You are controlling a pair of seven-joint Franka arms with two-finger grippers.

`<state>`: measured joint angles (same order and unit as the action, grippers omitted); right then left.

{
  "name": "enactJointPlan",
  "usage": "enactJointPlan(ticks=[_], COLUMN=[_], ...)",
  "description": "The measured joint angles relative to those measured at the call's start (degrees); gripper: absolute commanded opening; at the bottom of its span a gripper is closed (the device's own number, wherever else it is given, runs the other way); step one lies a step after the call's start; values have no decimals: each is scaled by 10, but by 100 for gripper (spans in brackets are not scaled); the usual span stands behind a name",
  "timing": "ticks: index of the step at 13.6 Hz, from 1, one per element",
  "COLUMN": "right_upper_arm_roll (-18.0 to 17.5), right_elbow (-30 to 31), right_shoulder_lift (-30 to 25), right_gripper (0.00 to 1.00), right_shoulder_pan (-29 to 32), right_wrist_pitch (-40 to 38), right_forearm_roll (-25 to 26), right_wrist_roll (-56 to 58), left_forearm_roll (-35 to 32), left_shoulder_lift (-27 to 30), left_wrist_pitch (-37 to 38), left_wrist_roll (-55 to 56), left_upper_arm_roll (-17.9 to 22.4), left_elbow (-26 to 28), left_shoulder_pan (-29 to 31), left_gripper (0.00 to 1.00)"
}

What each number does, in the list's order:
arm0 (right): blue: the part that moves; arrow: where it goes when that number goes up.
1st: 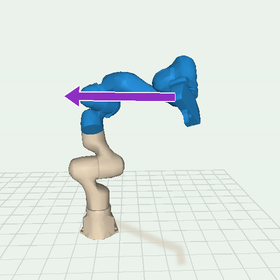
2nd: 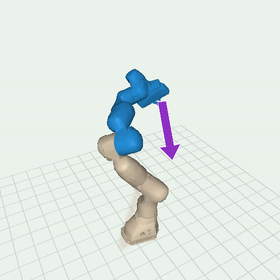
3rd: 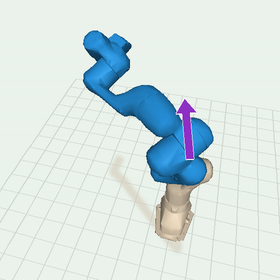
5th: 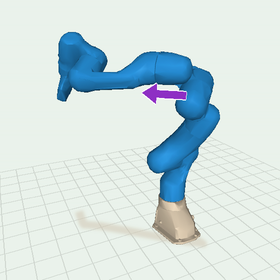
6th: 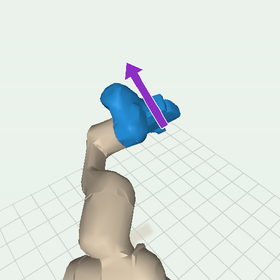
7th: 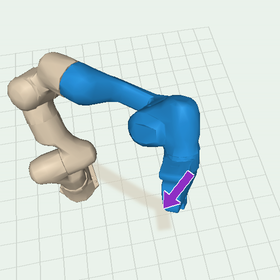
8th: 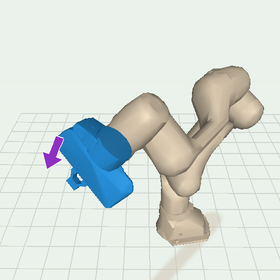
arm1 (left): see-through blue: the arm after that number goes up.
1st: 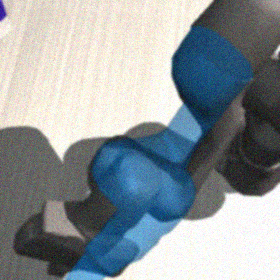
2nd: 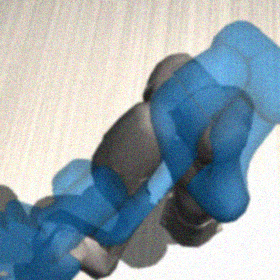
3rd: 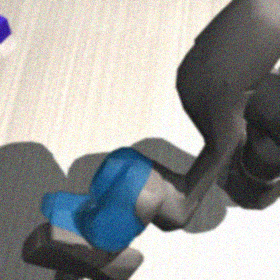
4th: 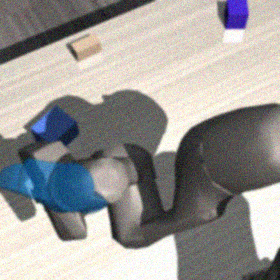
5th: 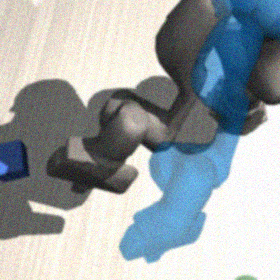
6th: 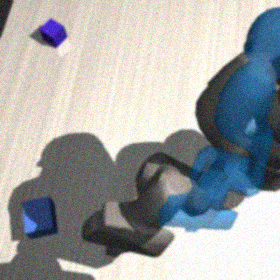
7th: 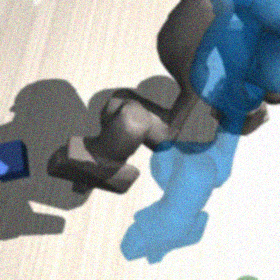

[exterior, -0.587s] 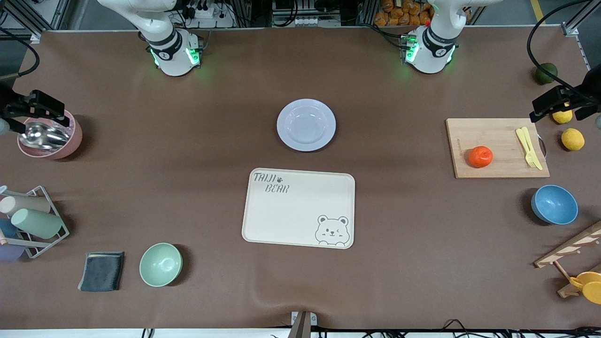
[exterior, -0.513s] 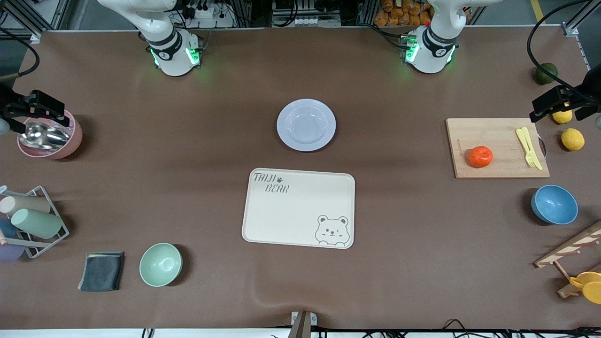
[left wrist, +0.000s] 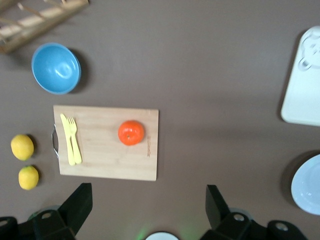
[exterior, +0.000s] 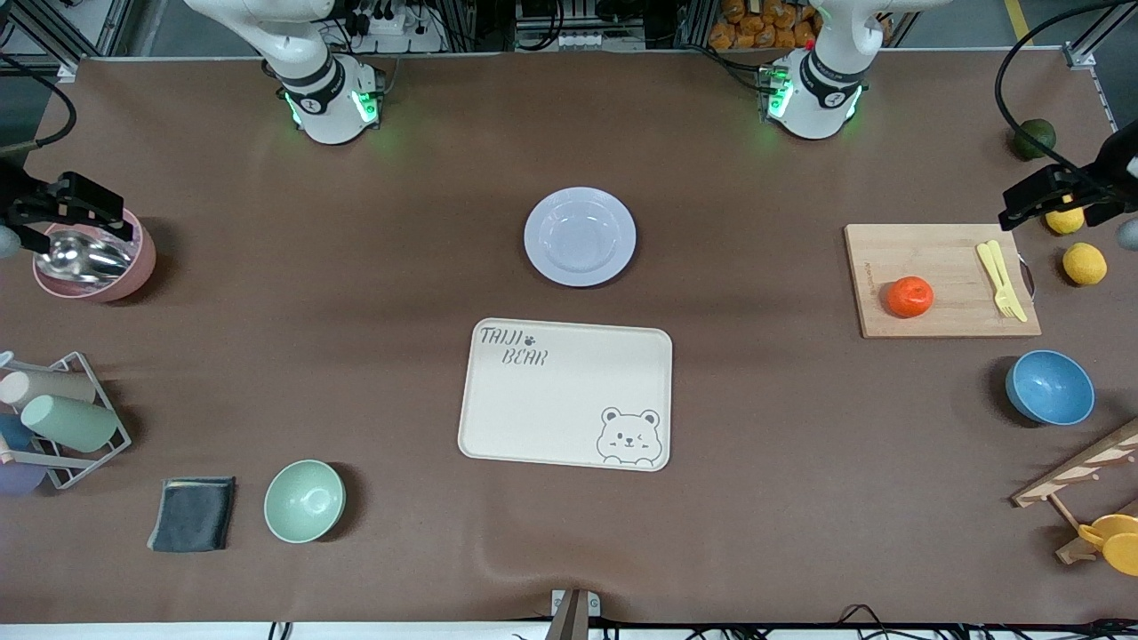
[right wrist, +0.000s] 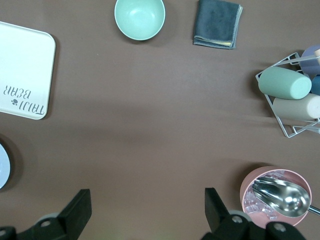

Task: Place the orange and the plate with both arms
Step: 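Reach the left gripper toward the orange on the cutting board, then grasp the orange with the left gripper while the right gripper extends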

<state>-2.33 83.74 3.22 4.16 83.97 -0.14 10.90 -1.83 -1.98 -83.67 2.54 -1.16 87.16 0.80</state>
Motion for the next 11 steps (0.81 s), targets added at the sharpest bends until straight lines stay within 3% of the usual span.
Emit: enactJointPlan(ticks=[5, 8, 11], right_upper_arm_roll=[0, 0, 0], right_elbow=[1, 6, 22], right_shoulder_lift=[7, 8, 10], right_gripper=[100, 100, 100], right_shoulder_pan=[0, 1, 4], right_wrist_pitch=[-3, -6, -11], right_forearm_roll=[0, 0, -1], right_wrist_roll=[0, -1, -1], left_forearm_roll=[-1, -1, -1], left_shoulder_lift=[-25, -35, -63], left_wrist_pitch=[-188, -303, -332], left_wrist_roll=[-4, -4, -3], left_upper_arm_roll=[0, 0, 0], left_elbow=[185, 294, 340], left_shoulder_pan=[64, 71, 82], left_gripper=[100, 100, 100])
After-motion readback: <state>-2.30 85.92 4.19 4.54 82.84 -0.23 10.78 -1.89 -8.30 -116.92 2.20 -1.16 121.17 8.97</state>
